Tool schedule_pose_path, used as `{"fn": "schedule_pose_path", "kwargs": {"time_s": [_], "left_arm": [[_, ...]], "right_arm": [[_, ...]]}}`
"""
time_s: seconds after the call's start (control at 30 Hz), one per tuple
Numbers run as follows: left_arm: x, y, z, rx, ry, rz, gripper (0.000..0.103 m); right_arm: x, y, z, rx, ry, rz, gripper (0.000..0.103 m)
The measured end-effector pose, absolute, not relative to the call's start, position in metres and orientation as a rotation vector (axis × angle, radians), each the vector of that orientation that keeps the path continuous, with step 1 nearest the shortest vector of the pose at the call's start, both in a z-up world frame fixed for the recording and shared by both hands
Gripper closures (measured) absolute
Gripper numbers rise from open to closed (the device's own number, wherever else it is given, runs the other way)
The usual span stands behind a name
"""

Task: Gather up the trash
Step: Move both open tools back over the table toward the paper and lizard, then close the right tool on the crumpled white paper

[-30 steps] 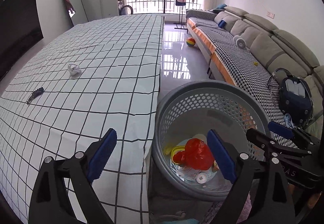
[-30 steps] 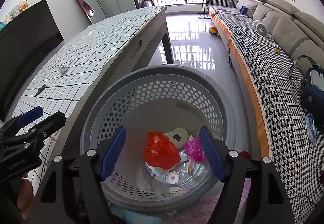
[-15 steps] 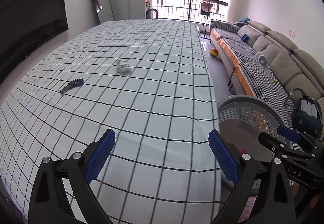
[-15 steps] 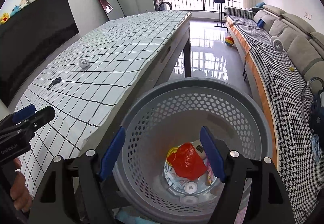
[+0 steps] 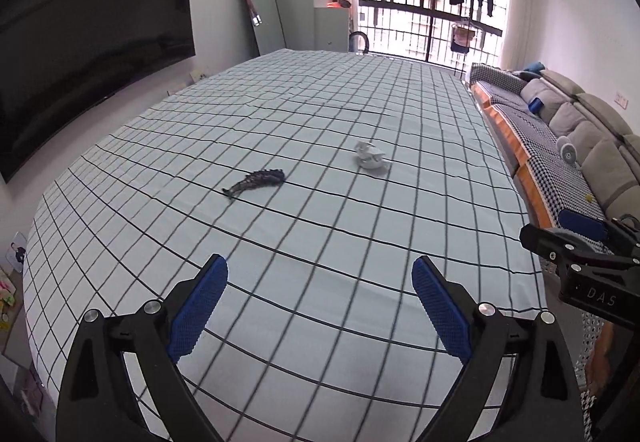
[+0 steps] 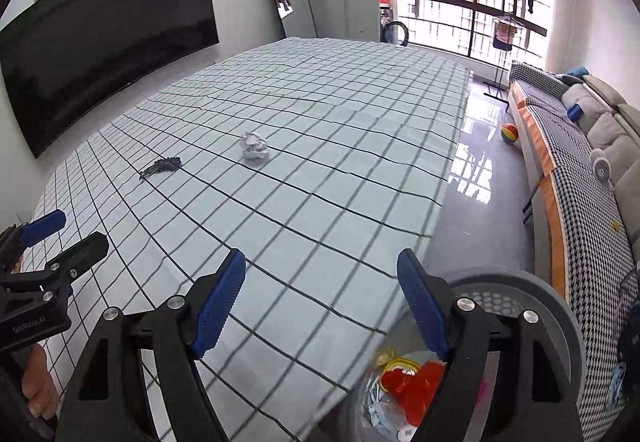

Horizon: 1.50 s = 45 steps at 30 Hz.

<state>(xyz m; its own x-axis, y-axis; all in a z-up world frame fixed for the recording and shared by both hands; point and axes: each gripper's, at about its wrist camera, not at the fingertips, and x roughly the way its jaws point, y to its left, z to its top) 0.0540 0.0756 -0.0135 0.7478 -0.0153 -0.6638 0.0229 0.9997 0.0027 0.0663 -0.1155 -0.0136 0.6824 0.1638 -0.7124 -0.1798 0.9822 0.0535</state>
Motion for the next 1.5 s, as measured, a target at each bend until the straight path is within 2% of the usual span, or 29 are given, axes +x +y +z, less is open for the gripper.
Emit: {"fn": "schedule_pose_path", "kwargs": {"time_s": [0.47, 0.7, 1.07, 1.27, 1.33, 1.5], "left_arm": [[0.081, 0.136, -0.036, -0.025, 0.753, 0.056, 0.011], [0.088, 0.141, -0.049, -0.053, 0.791, 0.045, 0.011], [0.086, 0.149, -0.050, -0.072, 0.809, 0.045, 0.011], [0.089, 0.153, -0.045, -0.079, 0.811, 0.046, 0.011], [0.091, 0.153, -0.044, -0.077, 0.814, 0.040, 0.011], [0.101, 0.154, -0.040, -0.076, 0.825, 0.032, 0.011]], "right_arm": [[0.196, -0.031, -0.035, -0.129, 0.884, 0.274, 0.028], [0.255, -0.021, -0.061, -0.070, 0.983, 0.307, 0.028], [0.284, -0.003, -0.073, -0.095, 0.998, 0.280, 0.029], [0.281, 0.002, -0.074, -0.135, 0.983, 0.270, 0.056], [0.279, 0.002, -0.073, -0.136, 0.984, 0.278, 0.072], [0.269, -0.008, -0.066, -0.096, 0.981, 0.299, 0.073]]}}
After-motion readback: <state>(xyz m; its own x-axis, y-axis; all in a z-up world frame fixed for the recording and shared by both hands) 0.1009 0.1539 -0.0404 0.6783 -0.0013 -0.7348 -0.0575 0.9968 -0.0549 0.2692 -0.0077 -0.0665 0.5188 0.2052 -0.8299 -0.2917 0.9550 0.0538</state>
